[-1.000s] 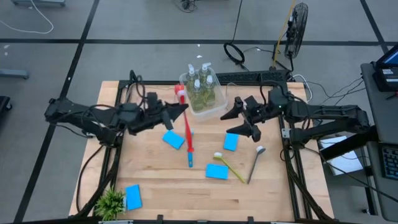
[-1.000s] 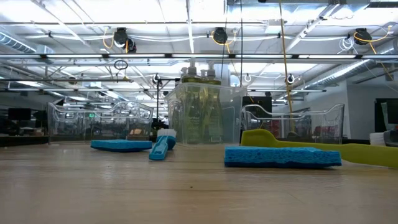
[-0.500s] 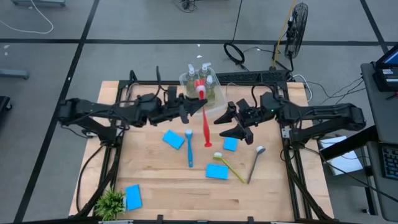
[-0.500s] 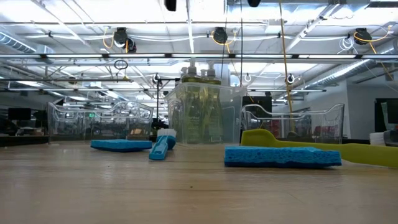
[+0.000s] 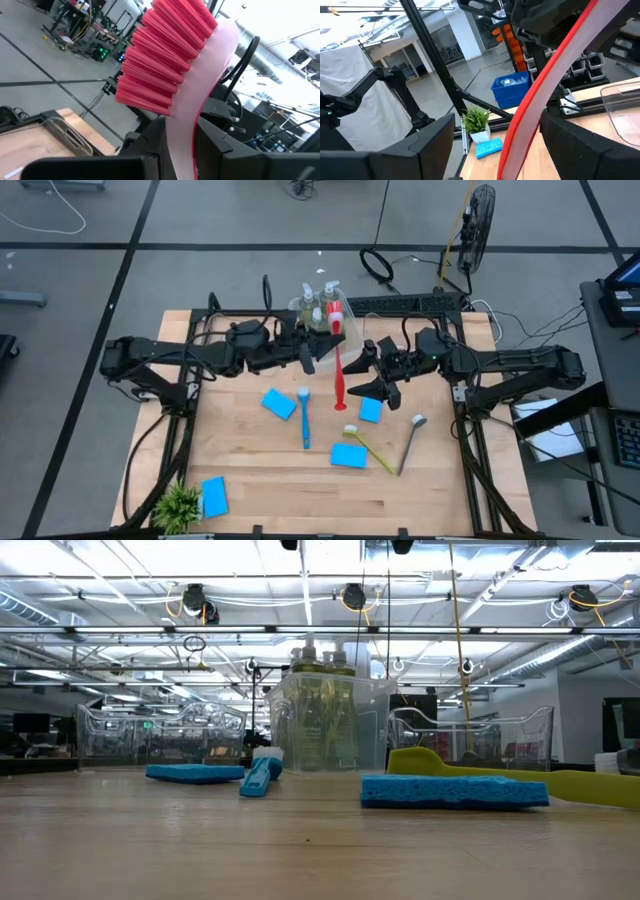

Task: Pick & Place Kitchen Sink Supplies
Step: Put the red dish brush into the right transparent bin

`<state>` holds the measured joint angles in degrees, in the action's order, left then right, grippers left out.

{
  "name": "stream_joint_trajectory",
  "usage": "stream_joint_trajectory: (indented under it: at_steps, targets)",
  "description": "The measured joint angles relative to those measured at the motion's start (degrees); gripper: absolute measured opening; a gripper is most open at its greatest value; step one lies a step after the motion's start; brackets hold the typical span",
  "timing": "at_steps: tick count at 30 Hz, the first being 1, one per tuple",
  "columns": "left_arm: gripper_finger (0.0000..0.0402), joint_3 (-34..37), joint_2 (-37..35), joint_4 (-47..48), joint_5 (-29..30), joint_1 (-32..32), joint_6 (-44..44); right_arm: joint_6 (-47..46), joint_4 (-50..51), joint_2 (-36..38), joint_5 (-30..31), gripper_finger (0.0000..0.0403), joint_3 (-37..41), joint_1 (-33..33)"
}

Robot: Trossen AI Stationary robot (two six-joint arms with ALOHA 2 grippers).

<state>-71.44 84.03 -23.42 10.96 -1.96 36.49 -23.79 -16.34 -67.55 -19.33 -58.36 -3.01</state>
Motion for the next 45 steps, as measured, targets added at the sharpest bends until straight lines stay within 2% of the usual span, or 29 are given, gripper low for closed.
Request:
stream_joint_trajectory:
  at_steps: [12,21,26,32,42,45]
  targets:
    - [0.0067,0.00,0.00,0.66,0.22,-0.68,-0.57,-1.05,-0.01,-0.20,-0.15,0.0279,0.03,0.07]
    - [0.0067,0.00,0.00,0.64,1.28,-0.61,-0.39,-2.38,-5.20,-4.75,-0.45,0.0279,0.01,0.00]
    - [0.0067,0.00,0.02,1.59,1.25,-0.59,-0.59,-2.54,-5.88,-4.92,-0.42,0.0272,0.01,-0.69]
    - [0.0067,0.02,0.02,1.90,1.08,-0.59,-0.33,-2.56,-5.73,-4.94,1.34,0.0213,0.01,-0.79]
    - [0.0067,0.02,-0.03,1.94,0.52,-0.52,-1.21,-1.05,-4.99,-5.00,3.21,0.0051,0.03,-0.83]
    - [0.0067,0.02,-0.04,2.05,0.15,-0.55,-1.59,-0.34,-4.54,-5.01,3.29,0.0049,0.03,-0.85]
